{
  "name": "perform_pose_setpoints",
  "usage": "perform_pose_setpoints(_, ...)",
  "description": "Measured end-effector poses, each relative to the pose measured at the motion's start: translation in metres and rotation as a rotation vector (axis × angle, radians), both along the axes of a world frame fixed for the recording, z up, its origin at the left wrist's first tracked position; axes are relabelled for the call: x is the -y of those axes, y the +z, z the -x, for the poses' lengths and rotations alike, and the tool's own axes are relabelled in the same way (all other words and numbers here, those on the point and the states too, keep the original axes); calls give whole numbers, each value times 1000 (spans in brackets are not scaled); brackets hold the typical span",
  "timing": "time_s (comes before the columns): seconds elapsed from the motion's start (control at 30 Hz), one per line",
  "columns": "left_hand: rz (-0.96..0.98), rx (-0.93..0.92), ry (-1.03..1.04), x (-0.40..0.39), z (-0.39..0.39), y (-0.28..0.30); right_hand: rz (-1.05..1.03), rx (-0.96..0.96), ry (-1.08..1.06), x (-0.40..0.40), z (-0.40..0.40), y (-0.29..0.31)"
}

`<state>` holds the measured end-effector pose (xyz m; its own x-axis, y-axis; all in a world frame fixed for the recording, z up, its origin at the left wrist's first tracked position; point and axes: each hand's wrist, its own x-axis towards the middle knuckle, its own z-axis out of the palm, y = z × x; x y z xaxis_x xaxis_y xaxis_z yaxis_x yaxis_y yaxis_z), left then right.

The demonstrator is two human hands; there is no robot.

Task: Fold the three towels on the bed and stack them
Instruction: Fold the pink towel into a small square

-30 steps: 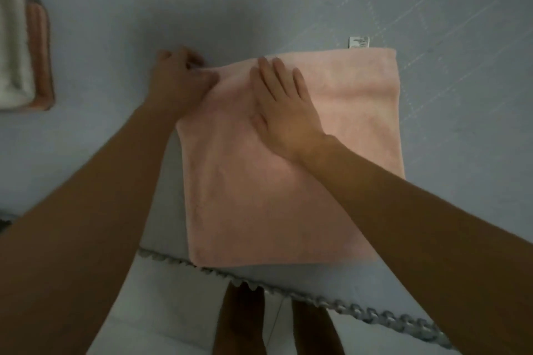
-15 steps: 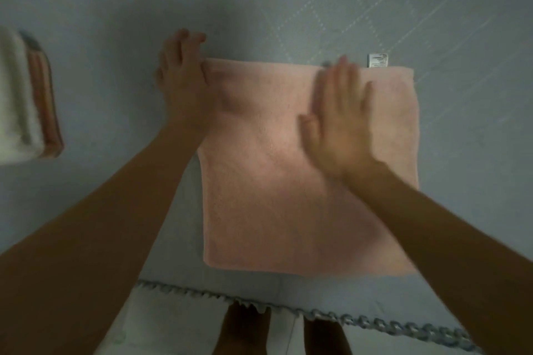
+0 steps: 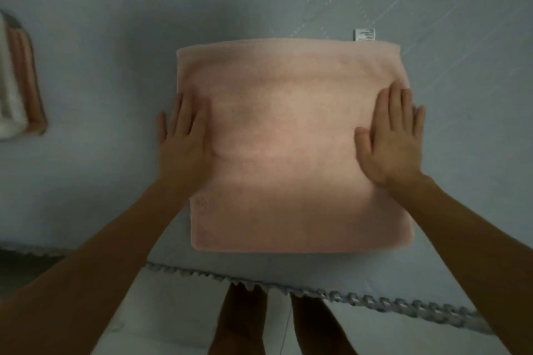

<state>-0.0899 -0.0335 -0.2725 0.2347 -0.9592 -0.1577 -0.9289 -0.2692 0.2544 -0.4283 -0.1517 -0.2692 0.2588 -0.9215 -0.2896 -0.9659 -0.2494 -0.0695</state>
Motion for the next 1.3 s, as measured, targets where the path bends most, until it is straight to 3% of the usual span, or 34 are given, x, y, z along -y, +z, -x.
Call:
perform_pose_setpoints(0.1, 76, -56, -45, 2, 50, 16, 38, 115, 70, -24, -31, 9)
perform_pose_setpoints(0.2, -57, -59, -262, -20, 107, 6, 16, 200, 360, -76, -65, 0)
perform_pose_setpoints(0.27, -142, 22, -289, -49, 108, -11, -23, 118, 467, -98, -45, -12)
perform_pose_setpoints(0.43, -228, 76, -26, -125, 50, -22, -36, -2, 251, -93, 62, -23)
perform_pose_setpoints(0.53, -254, 129, 4, -147, 41, -3, -62, -56, 106, -96, 100, -7)
perform_pose_setpoints(0.67, -101, -18, -263, -162, 62, 15, -35, 2, 405, -133, 116, 14)
perform_pose_setpoints(0.77, -131, -93, -425, -166, 72, 16, -31, 115, 524, -146, 116, 15)
perform_pose_setpoints(1.1, -62, -149, -305, -164, 50, 43, -104, 352, 467, -121, 104, 48)
perform_pose_setpoints(1.2, -174, -237, -367, -179, 38, 77, -263, 307, 473, -134, 119, 77)
perform_pose_setpoints(1.3, -292, -310, -330, -182, 23, 103, -380, 327, 324, -127, 118, 104)
